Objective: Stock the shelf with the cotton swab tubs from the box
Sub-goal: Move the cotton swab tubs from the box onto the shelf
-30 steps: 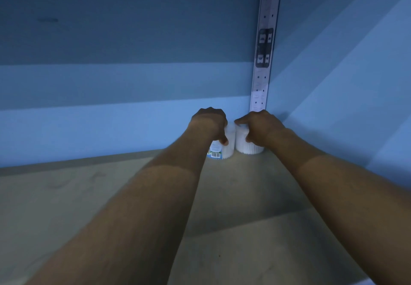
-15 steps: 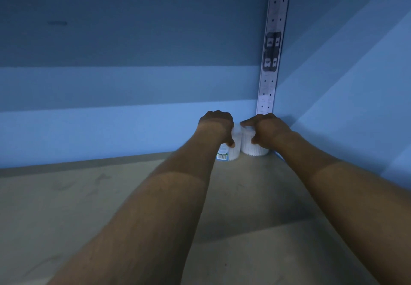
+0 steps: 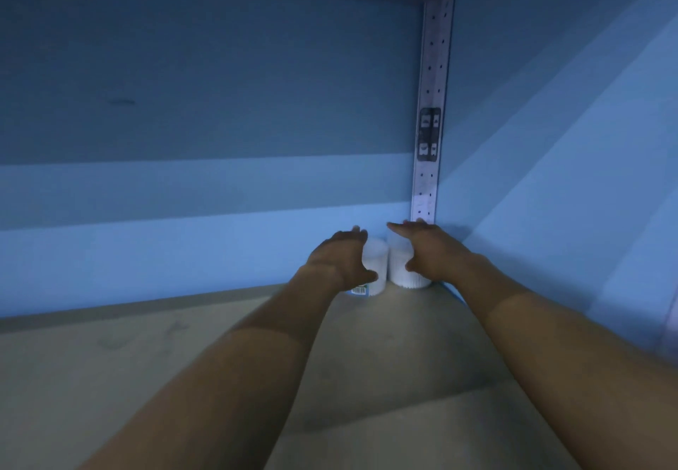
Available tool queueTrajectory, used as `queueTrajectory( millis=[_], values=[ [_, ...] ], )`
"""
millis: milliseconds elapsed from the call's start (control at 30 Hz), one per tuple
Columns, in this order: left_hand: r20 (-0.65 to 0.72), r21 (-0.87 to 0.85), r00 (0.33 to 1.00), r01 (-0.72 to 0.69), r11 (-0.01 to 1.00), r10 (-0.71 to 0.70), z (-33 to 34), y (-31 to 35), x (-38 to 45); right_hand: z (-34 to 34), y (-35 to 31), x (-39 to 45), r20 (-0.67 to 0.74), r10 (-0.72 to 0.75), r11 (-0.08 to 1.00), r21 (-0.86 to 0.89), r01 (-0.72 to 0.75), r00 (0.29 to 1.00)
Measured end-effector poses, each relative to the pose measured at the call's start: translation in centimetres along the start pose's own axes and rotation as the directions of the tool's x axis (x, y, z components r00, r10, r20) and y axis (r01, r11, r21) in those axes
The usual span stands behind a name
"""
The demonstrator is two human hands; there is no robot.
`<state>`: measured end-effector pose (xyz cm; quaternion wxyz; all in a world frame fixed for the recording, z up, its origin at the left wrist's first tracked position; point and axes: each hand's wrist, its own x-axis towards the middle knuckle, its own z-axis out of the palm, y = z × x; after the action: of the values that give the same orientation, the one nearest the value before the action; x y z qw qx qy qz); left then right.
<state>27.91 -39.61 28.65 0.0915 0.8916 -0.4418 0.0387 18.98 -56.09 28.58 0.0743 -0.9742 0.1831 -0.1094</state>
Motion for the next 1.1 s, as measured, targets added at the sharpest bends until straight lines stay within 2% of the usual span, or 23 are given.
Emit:
queueTrajectory(
  millis=[167,367,500,800,1100],
  values=[
    [-0.040,-0.050,0.993,0.107,0.993,-0.109,-2.6,-1.3,-4.6,-1.0,-2.7,-4.3,-0.040,-0.028,0.998,0.056,0.030,0.999],
    [-0.003,-0.019,0.989,0.146,0.989,-0.146,-4.9,-2.0,-12.6,-1.4,-8.3,-11.8,0.053,-0.038,0.995,0.089,0.033,0.998],
    [0.008,-0.040,0.983,0.185,0.982,-0.185,-5.8,-2.7,-17.7,-1.5,-11.9,-15.9,0.060,-0.068,0.992,0.109,0.061,0.996],
    [-0.039,0.048,0.992,0.123,0.991,-0.121,-7.3,-3.6,-27.9,-2.3,-18.6,-22.4,0.052,-0.198,0.974,0.121,0.190,0.979],
    [-0.022,0.059,0.989,0.149,0.987,-0.148,-6.9,-4.7,-35.6,-1.1,-22.0,-27.1,0.056,-0.288,0.949,0.152,0.277,0.956]
  ],
)
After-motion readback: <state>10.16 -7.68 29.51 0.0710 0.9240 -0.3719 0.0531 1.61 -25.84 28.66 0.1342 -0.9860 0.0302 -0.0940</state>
